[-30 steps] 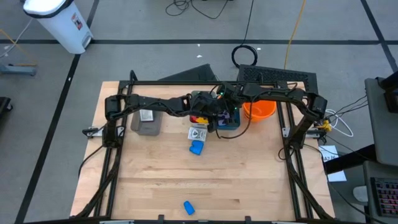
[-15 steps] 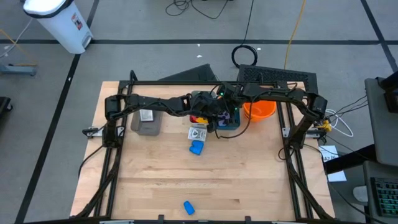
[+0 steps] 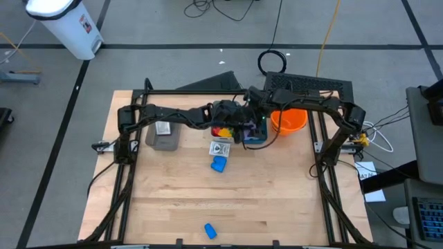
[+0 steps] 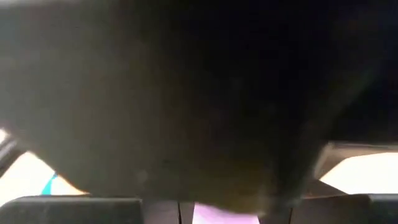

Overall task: Pick & Place Toys
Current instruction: Put the purple dice into the blue bin

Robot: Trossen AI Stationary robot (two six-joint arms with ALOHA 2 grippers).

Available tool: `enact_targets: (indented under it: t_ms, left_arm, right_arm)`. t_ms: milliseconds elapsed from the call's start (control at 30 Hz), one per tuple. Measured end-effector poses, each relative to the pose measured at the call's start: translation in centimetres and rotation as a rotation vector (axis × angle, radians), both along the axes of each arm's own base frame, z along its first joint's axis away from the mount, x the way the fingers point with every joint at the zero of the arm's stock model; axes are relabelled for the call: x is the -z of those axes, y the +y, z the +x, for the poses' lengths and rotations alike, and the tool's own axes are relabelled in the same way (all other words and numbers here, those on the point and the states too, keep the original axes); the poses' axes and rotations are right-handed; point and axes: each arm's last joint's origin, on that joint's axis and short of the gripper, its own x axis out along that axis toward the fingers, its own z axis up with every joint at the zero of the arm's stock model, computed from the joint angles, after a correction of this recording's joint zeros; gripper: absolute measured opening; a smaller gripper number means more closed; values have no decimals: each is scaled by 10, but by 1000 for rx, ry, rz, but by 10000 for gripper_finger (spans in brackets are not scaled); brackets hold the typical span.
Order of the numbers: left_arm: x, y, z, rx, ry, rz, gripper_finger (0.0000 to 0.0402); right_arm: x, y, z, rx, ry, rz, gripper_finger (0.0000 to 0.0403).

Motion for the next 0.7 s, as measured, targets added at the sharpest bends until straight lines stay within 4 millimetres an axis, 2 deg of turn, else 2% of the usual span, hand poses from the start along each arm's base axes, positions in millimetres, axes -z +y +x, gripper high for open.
enact_targets:
  t_ms: [300, 467, 633, 700]
  left_arm:
    - [1, 2, 3, -31, -15, 68, 131]
    - [0, 1, 4, -27, -24, 91, 131]
    - [17, -1, -1, -16, 109, 114, 131]
    - [25, -1, -2, -22, 152, 96, 131]
  right_arm:
    - [-8, -2, -1, 8, -60, -16, 396]
    - [-19, -11, -9, 61, -103, -23, 396]
    - [-44, -19, -17, 79, -237, -15, 395]
    - [-48, -18, -18, 76, -267, 3, 395]
